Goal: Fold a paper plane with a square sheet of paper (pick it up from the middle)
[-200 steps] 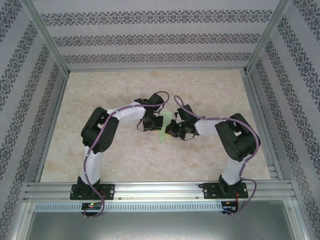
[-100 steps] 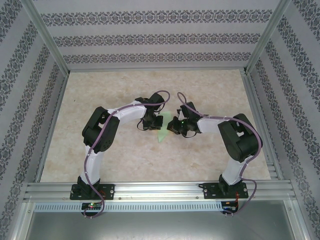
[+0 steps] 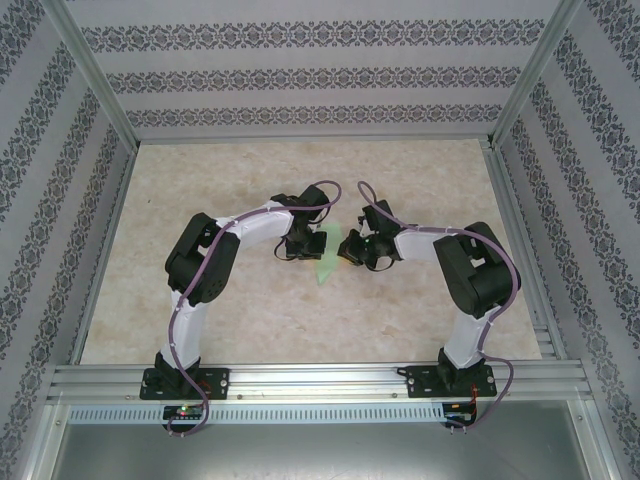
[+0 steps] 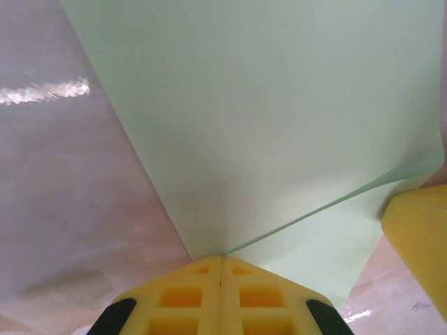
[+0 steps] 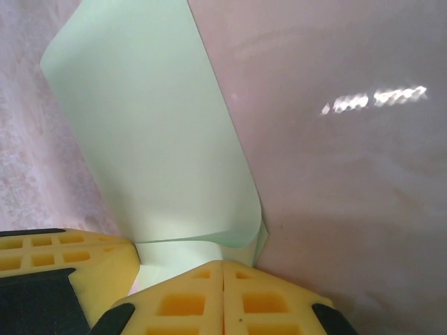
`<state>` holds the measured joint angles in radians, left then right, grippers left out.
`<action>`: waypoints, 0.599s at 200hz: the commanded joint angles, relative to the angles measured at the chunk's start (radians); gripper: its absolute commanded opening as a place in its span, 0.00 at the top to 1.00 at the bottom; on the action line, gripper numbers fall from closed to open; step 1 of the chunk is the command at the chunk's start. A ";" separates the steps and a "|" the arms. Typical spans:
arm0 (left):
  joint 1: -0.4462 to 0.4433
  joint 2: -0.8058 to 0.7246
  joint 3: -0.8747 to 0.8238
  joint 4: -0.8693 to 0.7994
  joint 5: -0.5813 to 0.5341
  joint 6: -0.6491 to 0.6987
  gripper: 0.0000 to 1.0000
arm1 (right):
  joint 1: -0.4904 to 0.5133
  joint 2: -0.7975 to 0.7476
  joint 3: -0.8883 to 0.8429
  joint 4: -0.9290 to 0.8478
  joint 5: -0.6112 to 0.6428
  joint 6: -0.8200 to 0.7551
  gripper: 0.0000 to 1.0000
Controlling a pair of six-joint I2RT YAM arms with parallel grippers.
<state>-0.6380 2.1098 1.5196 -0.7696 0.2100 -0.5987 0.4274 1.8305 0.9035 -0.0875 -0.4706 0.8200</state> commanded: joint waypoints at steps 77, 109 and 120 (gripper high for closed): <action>0.004 0.084 -0.030 -0.102 -0.120 0.023 1.00 | -0.051 0.076 0.084 -0.100 0.134 0.008 0.94; 0.004 0.086 -0.031 -0.102 -0.122 0.022 1.00 | -0.067 0.044 0.136 -0.132 0.165 -0.003 0.94; 0.004 0.087 -0.032 -0.099 -0.122 0.019 1.00 | -0.071 0.014 0.136 -0.122 0.175 0.002 0.94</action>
<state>-0.6380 2.1128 1.5234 -0.7746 0.2089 -0.5987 0.3889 1.8786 1.0103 -0.1814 -0.3973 0.8200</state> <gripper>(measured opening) 0.055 0.067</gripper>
